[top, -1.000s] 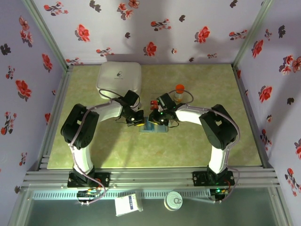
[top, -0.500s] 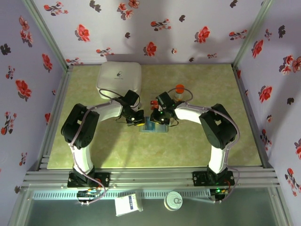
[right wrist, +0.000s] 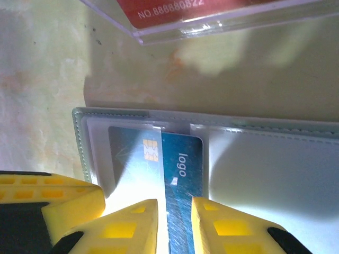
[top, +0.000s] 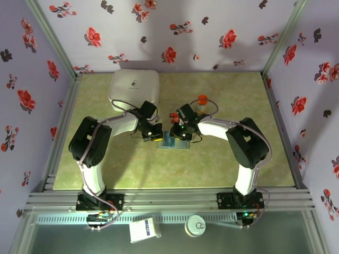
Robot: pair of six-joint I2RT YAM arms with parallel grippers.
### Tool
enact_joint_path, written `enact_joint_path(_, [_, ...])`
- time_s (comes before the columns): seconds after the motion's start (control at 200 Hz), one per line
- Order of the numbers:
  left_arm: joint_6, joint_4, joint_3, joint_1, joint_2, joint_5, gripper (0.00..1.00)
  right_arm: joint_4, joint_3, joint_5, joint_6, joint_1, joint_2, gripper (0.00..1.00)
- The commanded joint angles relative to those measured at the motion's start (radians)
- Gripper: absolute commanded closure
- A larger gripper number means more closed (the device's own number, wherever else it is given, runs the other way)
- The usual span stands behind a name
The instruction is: Take the credit cards out of the card holder
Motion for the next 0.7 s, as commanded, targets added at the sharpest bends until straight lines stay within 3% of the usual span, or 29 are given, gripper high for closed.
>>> enact_joint_path(0.0, [0.0,-0.016,0.031,-0.007,-0.019,0.006,1.0,0.03,-0.024,0.003,0.019,0.003,-0.03,0.77])
enact_joint_path(0.285, [-0.006,0.031,0.024,-0.019,-0.001,0.037,1.0,0.055,-0.056,0.003,0.03,-0.004,-0.039,0.76])
enact_joint_path(0.695, [0.006,-0.008,0.014,-0.018,0.039,-0.014,1.0,0.131,-0.093,-0.046,0.063,-0.02,-0.01,0.76])
